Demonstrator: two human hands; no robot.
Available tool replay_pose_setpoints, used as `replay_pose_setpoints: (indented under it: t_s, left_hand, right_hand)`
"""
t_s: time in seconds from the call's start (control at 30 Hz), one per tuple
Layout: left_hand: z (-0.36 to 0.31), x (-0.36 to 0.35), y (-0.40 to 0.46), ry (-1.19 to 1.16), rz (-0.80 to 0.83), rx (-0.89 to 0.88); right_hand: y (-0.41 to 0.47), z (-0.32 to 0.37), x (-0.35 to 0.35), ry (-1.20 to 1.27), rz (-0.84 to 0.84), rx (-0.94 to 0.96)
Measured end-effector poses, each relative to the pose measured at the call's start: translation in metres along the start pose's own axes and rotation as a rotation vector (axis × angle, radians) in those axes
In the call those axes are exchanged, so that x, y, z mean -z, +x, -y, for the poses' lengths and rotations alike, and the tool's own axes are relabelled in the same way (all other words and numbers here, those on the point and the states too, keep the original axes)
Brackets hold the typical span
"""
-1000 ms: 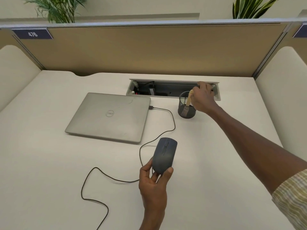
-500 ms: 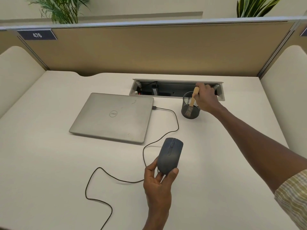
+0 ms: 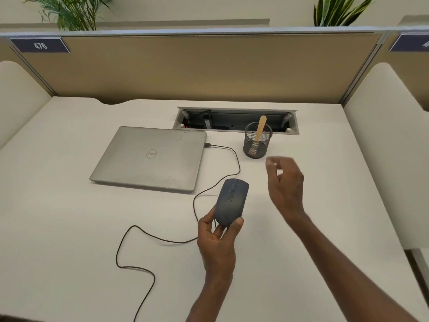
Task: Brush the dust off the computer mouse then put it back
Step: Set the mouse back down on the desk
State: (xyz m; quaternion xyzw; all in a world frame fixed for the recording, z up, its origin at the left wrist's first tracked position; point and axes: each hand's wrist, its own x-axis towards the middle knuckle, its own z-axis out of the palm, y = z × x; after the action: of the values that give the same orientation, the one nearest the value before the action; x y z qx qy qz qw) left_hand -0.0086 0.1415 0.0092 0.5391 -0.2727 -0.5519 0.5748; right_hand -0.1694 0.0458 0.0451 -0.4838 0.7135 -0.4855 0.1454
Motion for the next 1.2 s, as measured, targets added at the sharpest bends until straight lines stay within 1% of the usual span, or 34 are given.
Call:
replay_pose_setpoints:
  t_s: [0.07,0.17,0.2,0.27,0.37,0.5,0.6,0.67,0.77,0.97,1.1,1.2]
  left_hand:
    - [0.003,0.001,-0.003,0.007,-0.001,-0.004]
    - [0.007,0.002,-0.01,0.002,-0.009,-0.005]
    - [0.009,0.002,-0.012,0.0,-0.013,-0.005]
    - [0.012,0.002,-0.018,-0.005,-0.011,0.006]
    - [0.016,0.003,-0.025,0.003,0.019,0.008]
    - [0.02,0.006,-0.029,0.104,0.128,0.01]
    - [0.024,0.013,-0.032,0.187,0.174,0.04]
    - [0.027,0.017,-0.033,0.221,0.179,0.089]
    - [0.031,0.022,-0.034,0.187,0.17,0.178]
    - [0.033,0.023,-0.035,0.301,0.204,0.178]
    - [0.035,0.023,-0.031,0.338,0.189,0.231]
    - [0.036,0.024,-0.028,0.362,0.19,0.26]
  right_hand:
    - [-0.037,0.002,0.011,0.074,0.072,-0.145]
    - [-0.079,0.005,0.023,0.232,0.238,-0.354]
    - [-0.088,0.007,0.024,0.291,0.279,-0.412]
    - [-0.1,0.01,0.028,0.358,0.327,-0.465]
    - [-0.11,0.011,0.031,0.404,0.321,-0.469]
    - [-0.118,0.003,0.033,0.431,0.305,-0.474]
    - [-0.124,-0.006,0.034,0.426,0.322,-0.506]
    - [-0.127,-0.012,0.034,0.409,0.346,-0.517]
    - [-0.129,-0.02,0.034,0.356,0.372,-0.53]
    - [-0.133,-0.033,0.03,0.27,0.408,-0.532]
    - [-0.136,-0.037,0.026,0.204,0.411,-0.559]
    - [-0.136,-0.039,0.025,0.17,0.425,-0.545]
